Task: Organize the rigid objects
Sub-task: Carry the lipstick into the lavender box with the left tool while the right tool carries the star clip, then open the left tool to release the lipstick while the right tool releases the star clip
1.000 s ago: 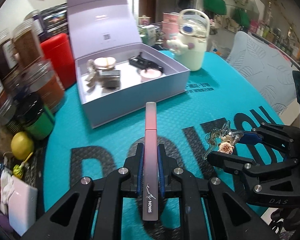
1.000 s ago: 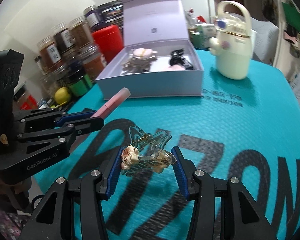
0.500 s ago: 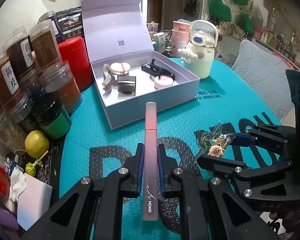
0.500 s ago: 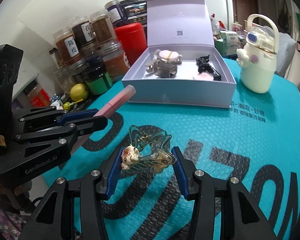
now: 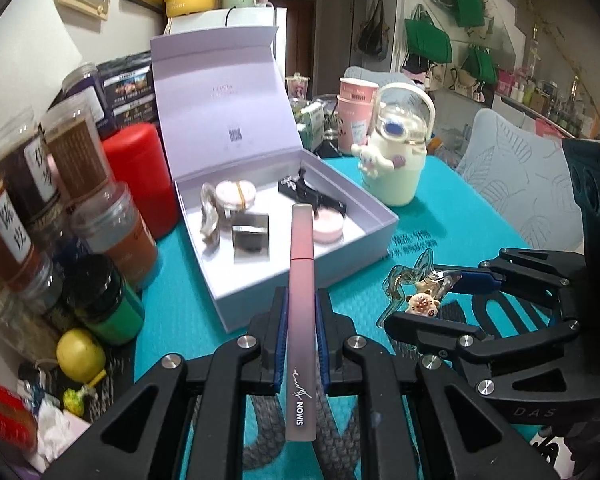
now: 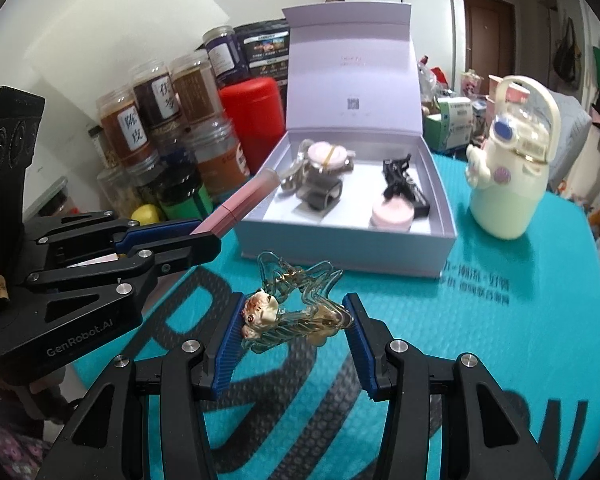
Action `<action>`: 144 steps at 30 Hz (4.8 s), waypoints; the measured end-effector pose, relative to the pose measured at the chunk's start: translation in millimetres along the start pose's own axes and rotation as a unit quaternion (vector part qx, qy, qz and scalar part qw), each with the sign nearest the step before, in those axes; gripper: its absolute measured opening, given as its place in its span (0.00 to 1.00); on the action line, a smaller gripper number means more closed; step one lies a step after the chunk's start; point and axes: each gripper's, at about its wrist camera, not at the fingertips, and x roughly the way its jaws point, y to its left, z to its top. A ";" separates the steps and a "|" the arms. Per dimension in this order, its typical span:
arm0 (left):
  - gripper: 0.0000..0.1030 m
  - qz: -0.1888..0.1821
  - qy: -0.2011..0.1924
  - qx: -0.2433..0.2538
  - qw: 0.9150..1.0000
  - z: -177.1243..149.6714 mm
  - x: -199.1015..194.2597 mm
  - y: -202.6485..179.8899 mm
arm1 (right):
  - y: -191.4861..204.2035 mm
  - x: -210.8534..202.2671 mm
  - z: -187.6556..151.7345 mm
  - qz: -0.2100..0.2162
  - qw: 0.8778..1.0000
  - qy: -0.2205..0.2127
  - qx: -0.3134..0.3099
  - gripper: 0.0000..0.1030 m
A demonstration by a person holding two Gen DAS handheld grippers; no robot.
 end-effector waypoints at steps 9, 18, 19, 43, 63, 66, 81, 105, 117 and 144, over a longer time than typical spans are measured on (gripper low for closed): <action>0.13 0.000 -0.014 -0.001 1.000 28.6 9.7 10.3 | -8.8 2.1 33.6 -0.002 1.000 -0.020 -0.002 0.47; 0.13 0.006 -0.020 -0.003 1.000 54.1 24.7 22.2 | -20.5 9.9 64.9 0.002 1.000 -0.028 -0.009 0.47; 0.13 0.006 -0.020 -0.003 1.000 56.7 27.1 23.6 | -22.5 11.8 68.5 0.004 1.000 -0.027 -0.008 0.47; 0.13 0.011 0.003 -0.007 1.000 98.1 106.8 55.8 | -58.5 72.1 129.4 0.000 0.999 -0.030 -0.017 0.47; 0.13 -0.012 0.078 -0.002 0.997 69.2 162.4 48.9 | -83.3 127.2 104.6 0.013 0.999 0.029 0.006 0.47; 0.13 -0.011 0.083 0.000 0.997 66.4 168.0 48.9 | -83.5 132.8 100.1 0.012 0.999 0.038 0.007 0.47; 0.13 -0.003 0.087 0.010 0.996 74.8 181.3 51.2 | -92.3 150.4 97.0 -0.007 0.998 0.062 0.011 0.47; 0.13 0.005 0.099 0.004 0.995 84.7 196.0 49.4 | -105.4 162.1 103.2 -0.032 0.996 0.075 0.025 0.47; 0.13 0.030 0.081 -0.019 0.996 89.2 179.9 56.6 | -100.0 147.6 105.6 -0.043 0.997 0.069 0.017 0.61; 1.00 0.064 0.042 -0.035 0.996 83.7 138.6 63.3 | -98.4 101.1 98.5 -0.065 0.996 0.049 0.036 0.66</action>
